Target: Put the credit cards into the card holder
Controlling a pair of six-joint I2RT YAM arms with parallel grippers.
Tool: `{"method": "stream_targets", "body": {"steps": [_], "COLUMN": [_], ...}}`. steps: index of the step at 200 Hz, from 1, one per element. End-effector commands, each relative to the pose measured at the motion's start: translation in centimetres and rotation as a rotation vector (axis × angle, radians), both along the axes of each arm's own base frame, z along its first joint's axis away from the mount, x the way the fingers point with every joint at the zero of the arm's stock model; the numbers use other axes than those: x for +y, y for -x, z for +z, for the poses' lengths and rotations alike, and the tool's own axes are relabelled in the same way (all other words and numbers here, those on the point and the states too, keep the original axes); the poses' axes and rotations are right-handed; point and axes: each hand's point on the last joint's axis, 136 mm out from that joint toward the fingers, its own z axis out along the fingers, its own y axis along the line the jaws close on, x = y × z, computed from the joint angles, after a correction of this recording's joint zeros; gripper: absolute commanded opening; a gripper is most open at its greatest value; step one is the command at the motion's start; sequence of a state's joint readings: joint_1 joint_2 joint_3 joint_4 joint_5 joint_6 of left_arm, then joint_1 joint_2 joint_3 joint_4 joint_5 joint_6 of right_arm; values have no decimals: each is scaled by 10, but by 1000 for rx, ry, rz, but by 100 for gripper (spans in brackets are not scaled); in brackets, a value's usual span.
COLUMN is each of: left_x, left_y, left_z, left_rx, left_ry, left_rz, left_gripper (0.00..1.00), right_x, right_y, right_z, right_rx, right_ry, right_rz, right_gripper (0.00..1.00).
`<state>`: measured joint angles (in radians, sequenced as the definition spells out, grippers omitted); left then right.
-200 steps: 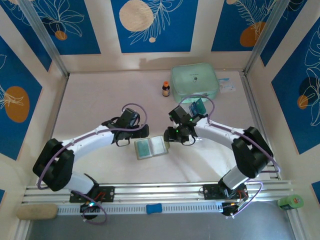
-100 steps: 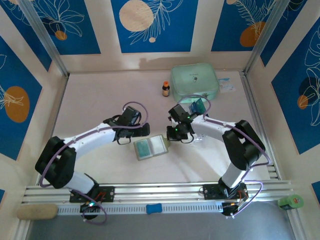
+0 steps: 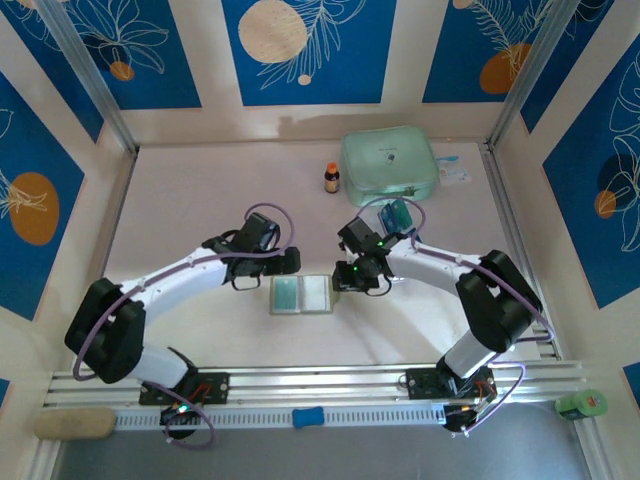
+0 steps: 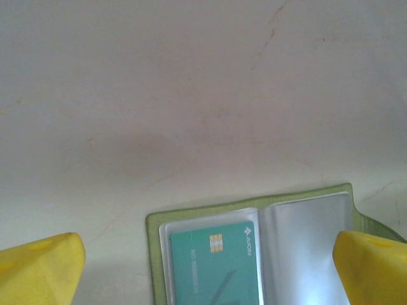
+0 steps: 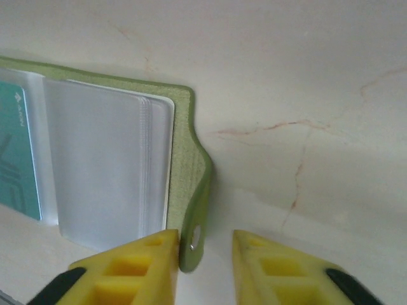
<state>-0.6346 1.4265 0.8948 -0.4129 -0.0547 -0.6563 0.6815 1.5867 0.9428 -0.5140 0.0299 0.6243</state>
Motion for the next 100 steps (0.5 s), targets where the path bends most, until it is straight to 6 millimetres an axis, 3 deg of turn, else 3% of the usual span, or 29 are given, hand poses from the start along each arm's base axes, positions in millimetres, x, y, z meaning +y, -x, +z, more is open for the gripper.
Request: {"method": "stream_targets", "body": {"steps": [1, 18, 39, 73, 100], "left_x": [9, 8, 3, 4, 6], "left_y": [14, 11, 0, -13, -11], "left_z": [-5, -9, -14, -11, -12], "left_rx": [64, 57, 44, 6, 5], "left_ry": [0, 1, 11, 41, 62], "left_rz": [24, 27, 29, 65, 71], "left_gripper": [100, 100, 100, 100, 100], "right_x": [4, 17, 37, 60, 67], "right_y": [-12, -16, -16, -5, 3], "right_z": [48, 65, 68, 51, 30], "right_rx": [-93, -107, -97, -58, -22], "right_ry": [-18, -76, -155, -174, -139], "right_rz": [50, 71, 52, 33, 59], "right_gripper": [30, 29, 25, 8, 1]}}
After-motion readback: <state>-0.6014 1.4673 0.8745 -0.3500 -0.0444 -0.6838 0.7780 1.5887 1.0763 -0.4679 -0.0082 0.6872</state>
